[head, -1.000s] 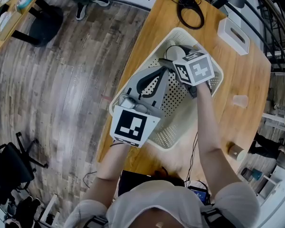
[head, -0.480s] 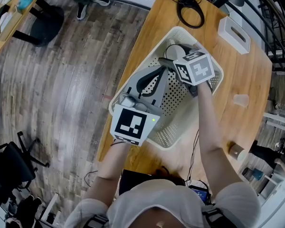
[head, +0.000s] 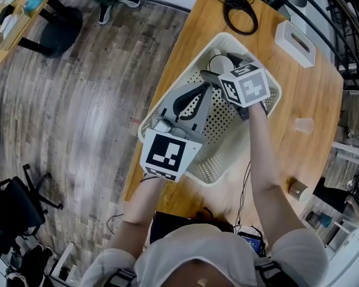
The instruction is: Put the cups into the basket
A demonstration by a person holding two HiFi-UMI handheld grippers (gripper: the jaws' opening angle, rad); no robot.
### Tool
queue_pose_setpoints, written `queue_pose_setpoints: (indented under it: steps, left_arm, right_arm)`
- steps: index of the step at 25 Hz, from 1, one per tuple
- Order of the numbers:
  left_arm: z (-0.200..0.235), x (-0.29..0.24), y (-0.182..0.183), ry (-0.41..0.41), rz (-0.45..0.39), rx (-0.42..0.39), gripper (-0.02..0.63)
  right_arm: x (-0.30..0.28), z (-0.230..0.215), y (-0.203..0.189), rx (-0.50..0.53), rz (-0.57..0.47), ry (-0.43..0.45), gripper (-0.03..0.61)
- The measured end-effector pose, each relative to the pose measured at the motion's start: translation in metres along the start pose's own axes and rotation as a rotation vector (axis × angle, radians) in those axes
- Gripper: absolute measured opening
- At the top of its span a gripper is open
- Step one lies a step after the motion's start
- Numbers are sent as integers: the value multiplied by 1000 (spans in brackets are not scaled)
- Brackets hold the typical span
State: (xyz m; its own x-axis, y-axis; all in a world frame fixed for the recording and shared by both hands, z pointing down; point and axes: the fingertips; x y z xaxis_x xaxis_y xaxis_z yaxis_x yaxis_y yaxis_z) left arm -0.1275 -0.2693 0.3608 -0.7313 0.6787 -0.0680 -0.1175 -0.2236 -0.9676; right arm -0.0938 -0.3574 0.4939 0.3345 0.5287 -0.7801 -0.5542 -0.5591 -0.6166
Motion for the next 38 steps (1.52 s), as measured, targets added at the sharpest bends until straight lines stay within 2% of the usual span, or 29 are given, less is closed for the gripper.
queue_pose_setpoints:
  steps: [15,27,28,29,30,31,32,34,38]
  left_arm:
    - [-13,2,9,-5,-7,-10,6]
    - [-26,3,13,18,-1,-27,6]
    - [-28,3,13,19,0,-29,6]
    - [-29,2,14,21,0,-30,6]
    - [-30,2,14,24,1,-31,6]
    - [-31,2,14,27,3,-32,6]
    - [-33,2,15,30,4,-33,6]
    - [-36,3,14,37,7,-34,6]
    - [-45,6,12,49,15,-35,6]
  right_arm:
    - [28,0,8,-28,-38,-23,397]
    - [67,6,10,-130,-164,-25,391]
    - [72,6,11,-141,-184,-38,378]
    - [77,4,12,-151,-208,-69,337]
    - [82,0,12,-159,-236,-116,238]
    - [87,-5,12,-161,-260,-170,111]
    - [92,-9,12,-159,-277,-214,23]
    - [98,-9,11,-166,-307,-242,12]
    - [118,2,12,-240,-385,-196,11]
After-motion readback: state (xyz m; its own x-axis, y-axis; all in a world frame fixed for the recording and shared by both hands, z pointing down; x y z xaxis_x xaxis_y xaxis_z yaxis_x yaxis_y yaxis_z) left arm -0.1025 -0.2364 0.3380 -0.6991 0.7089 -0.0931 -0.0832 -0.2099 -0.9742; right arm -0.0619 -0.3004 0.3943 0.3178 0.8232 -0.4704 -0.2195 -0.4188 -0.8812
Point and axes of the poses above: the fingertips, and each gripper's own axes: x backward along the fingers, z to its left, y out of its top, and after that the axes turned 11 degrees about -y, right-handed
